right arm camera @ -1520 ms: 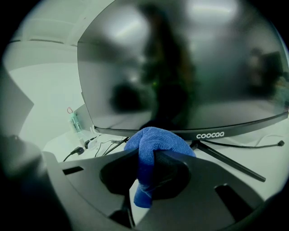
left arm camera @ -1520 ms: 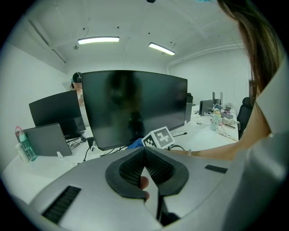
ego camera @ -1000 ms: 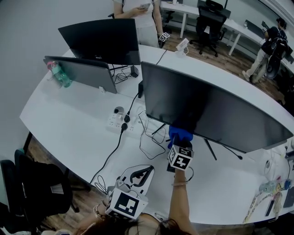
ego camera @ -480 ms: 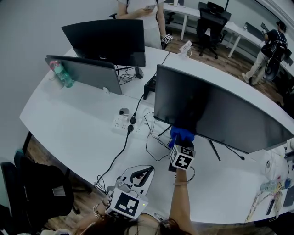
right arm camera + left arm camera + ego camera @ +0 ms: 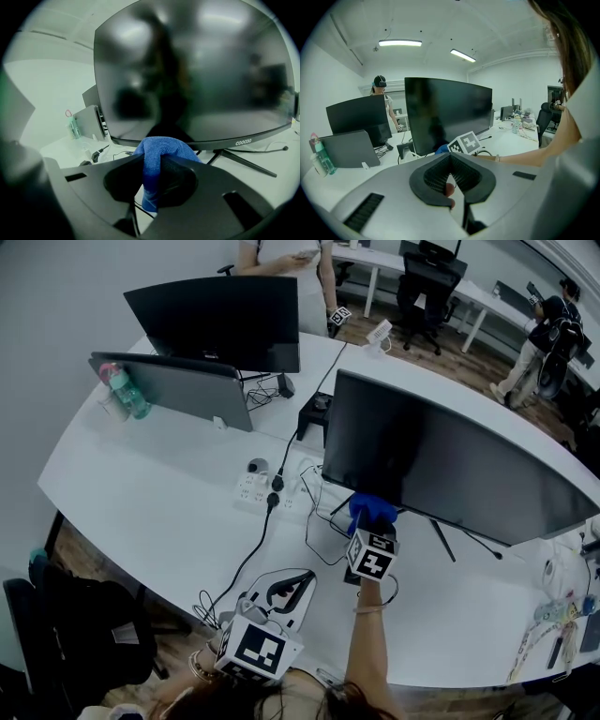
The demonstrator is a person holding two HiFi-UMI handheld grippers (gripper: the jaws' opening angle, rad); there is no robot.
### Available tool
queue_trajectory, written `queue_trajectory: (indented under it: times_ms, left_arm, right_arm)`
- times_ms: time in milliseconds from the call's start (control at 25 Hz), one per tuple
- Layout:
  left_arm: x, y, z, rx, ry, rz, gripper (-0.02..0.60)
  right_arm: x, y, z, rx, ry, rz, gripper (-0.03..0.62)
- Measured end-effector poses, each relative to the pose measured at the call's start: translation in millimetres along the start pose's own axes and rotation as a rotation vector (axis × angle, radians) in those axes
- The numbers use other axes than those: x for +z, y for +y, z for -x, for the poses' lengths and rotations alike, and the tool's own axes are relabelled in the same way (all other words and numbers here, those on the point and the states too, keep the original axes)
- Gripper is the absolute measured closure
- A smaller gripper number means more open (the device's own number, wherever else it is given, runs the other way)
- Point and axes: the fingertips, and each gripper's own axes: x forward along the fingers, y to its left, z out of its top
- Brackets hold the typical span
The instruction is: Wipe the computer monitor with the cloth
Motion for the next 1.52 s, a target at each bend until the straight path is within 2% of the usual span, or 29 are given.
queue_trajectory:
  times_ms: [800,1520]
  left_arm:
    - [-10,41,14,-0.036,-0.04,0.016,0.572]
    - [-22,66,25,-0.022,-0.041,0.047,0.572]
  right_arm:
    - [6,36,-12,-0.04,-0.014,0.001,0.531]
    - [4,74,-24,-0.01,0.003,0.034,0.531]
